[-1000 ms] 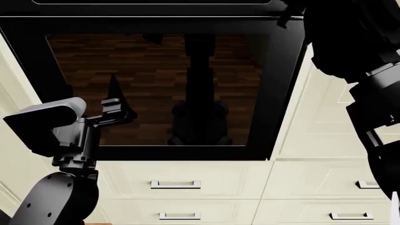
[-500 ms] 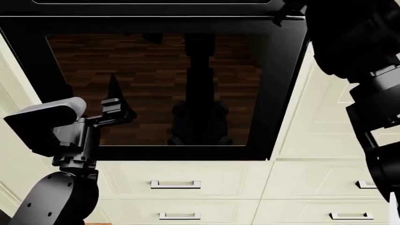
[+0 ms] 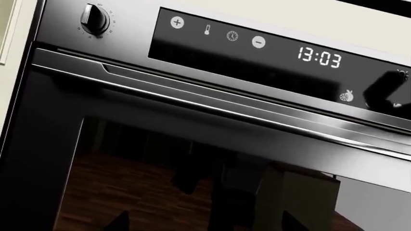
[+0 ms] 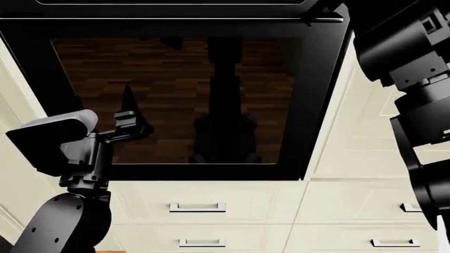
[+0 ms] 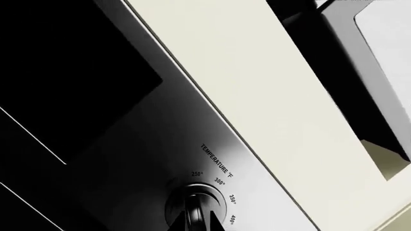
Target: Preheat the oven by turning the temperature knob.
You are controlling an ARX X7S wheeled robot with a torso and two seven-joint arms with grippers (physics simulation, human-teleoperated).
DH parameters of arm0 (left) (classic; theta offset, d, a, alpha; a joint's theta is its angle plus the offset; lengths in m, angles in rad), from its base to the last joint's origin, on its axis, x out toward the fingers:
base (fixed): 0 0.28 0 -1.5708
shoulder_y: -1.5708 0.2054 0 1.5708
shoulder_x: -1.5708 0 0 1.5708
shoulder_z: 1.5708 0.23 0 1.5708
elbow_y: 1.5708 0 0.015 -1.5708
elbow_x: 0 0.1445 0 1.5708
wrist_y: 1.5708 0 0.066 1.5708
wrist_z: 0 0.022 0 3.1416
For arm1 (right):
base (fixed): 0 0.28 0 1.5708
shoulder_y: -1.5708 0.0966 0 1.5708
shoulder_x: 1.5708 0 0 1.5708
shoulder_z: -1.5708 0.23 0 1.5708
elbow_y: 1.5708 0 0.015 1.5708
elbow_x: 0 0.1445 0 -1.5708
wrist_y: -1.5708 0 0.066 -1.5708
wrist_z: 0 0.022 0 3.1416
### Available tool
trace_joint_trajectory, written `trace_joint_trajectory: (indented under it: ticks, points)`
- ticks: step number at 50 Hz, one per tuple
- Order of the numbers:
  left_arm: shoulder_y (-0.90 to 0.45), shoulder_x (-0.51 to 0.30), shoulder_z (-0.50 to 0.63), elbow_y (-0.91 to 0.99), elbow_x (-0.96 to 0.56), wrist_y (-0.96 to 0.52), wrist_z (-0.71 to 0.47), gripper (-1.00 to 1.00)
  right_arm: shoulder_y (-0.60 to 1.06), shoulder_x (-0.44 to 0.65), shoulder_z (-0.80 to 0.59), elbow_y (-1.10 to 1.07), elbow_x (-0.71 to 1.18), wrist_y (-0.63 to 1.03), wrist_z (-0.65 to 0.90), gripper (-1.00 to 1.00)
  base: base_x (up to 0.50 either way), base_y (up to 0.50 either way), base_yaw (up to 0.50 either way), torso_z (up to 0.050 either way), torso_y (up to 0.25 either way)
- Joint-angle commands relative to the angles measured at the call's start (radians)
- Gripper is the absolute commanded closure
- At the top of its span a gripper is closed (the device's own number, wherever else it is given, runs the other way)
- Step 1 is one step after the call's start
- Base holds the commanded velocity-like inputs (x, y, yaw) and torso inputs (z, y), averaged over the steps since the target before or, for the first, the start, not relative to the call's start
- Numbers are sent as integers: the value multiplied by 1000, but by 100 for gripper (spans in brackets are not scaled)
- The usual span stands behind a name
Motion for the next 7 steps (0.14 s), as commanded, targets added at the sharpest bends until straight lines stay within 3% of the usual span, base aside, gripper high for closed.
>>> trace_joint_trajectory:
  ticks: [1,7]
  points:
    - [3,-3,2,4,-2,1,-2,-100,15,-5,52,-82,13,4,27,100,0,0,0,0,0]
    - [5,-2,10,3,3,3,-2,-100,1,18,77,-128,28,32,38,100,0,0,0,0,4]
